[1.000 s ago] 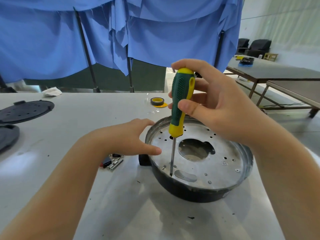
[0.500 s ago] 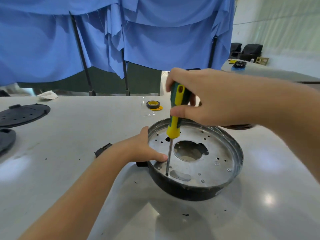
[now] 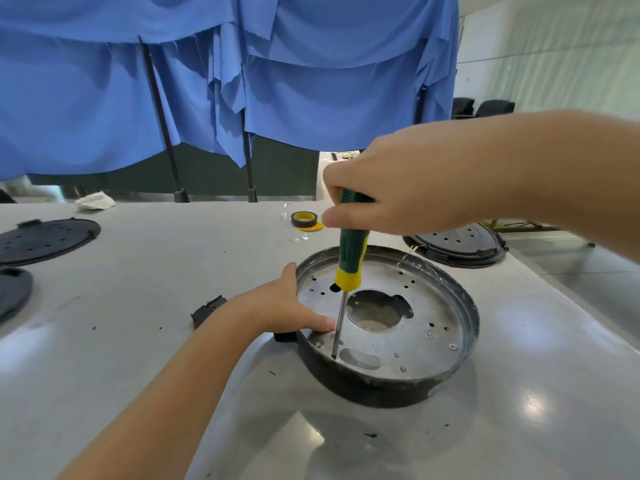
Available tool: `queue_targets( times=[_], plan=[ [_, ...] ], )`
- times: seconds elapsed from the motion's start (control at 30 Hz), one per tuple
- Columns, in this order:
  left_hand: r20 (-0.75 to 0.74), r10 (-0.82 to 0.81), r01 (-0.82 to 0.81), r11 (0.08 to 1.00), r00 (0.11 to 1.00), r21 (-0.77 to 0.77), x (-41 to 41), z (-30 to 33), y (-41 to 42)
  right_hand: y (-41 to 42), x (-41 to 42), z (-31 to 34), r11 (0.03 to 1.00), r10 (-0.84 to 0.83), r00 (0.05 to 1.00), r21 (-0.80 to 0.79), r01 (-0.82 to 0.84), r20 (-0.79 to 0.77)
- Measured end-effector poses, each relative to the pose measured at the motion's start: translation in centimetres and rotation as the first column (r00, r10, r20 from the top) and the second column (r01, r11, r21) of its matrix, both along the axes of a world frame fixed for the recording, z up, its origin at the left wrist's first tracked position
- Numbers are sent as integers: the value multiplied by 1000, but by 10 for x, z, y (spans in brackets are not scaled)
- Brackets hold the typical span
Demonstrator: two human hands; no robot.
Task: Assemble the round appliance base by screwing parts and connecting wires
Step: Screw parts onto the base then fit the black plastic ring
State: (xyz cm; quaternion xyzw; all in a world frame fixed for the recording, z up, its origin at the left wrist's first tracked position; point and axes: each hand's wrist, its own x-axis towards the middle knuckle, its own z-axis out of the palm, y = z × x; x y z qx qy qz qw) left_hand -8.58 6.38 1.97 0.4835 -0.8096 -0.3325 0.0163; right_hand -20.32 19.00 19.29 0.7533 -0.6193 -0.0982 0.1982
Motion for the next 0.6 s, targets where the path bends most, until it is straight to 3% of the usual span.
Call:
queue_targets(
  times=[0.07, 0.13, 0.2, 0.4, 0.47, 0.6],
  plan=[
    [7, -2, 2, 1000, 1000, -1, 0, 0, -1, 1, 0, 2, 986, -74, 979, 159, 44, 189],
    [8, -5, 5, 1000, 1000, -4, 0, 1, -1, 4, 0, 5, 964, -114, 957, 262, 42, 266],
    [5, -11, 11, 1000, 1000, -6, 0, 1, -1, 7, 1, 9, 970, -86, 966, 240, 26, 243],
    [8, -14, 15, 1000, 1000, -16, -1, 1, 0, -1, 2, 7, 993, -114, 993, 26, 115, -14],
    [6, -16, 17, 1000, 1000, -12, -1, 1, 0, -2, 1, 3, 992, -115, 993, 52, 113, 27],
    [-7, -5, 5, 1000, 1000, -6, -1, 1, -1, 2, 1, 3, 983, -126, 953, 163, 83, 275]
  ],
)
